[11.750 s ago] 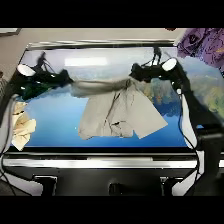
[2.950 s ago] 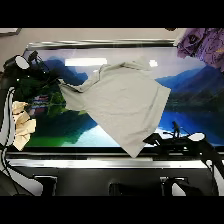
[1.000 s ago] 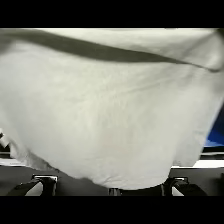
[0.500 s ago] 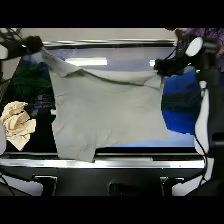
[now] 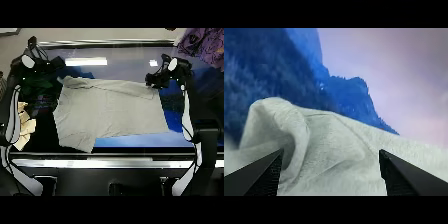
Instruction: Fold the clothes and pants, and hang the long-sleeved shirts on hangers.
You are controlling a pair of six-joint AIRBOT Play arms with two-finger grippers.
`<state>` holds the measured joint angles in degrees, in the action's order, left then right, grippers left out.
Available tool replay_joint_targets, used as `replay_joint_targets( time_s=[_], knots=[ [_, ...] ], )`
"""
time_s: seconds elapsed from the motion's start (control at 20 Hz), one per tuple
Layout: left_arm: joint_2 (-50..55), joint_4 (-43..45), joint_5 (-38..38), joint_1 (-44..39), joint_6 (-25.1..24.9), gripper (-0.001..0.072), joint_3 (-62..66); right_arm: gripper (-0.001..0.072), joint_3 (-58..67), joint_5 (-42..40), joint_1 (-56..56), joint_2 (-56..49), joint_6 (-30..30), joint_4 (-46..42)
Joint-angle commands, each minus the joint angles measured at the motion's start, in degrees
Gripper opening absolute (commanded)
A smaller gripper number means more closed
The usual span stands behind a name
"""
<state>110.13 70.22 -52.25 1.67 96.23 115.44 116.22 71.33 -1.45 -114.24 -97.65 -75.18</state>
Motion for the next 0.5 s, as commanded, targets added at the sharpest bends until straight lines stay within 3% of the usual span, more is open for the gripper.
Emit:
replay_joint_targets(
  time_s=[0.0, 0.05, 0.15, 0.3, 0.4, 0.45],
  knots=[
    [-4.22, -1.62, -11.47, 4.11, -0.87, 0.0680, 1.07, 0.0442, 0.07, 6.36, 2.64, 4.24, 8.83, 1.25],
    [-6.21, -1.60, -14.91, 6.03, -2.25, 0.0680, 1.07, 0.0445, 0.04, 9.16, 4.24, 6.27, 11.89, 1.64],
    [-10.93, -0.94, -21.55, 10.40, -3.26, 0.0679, -0.72, 0.0529, -1.90, 12.52, 10.32, 11.06, 15.76, 9.62],
    [-19.32, 0.90, -28.76, 15.56, -3.23, 0.0679, -11.26, 0.0557, -14.99, 13.49, 19.69, 19.89, 17.75, 13.22],
    [-26.49, 1.57, -27.36, 17.90, -3.13, 0.0679, -23.67, 0.0614, -28.59, 13.29, 25.40, 25.55, 18.86, 15.19],
    [-29.77, 1.57, -26.45, 18.71, -3.02, 0.0679, -29.59, 0.0683, -35.17, 12.85, 27.80, 27.56, 19.82, 16.72]
  ],
)
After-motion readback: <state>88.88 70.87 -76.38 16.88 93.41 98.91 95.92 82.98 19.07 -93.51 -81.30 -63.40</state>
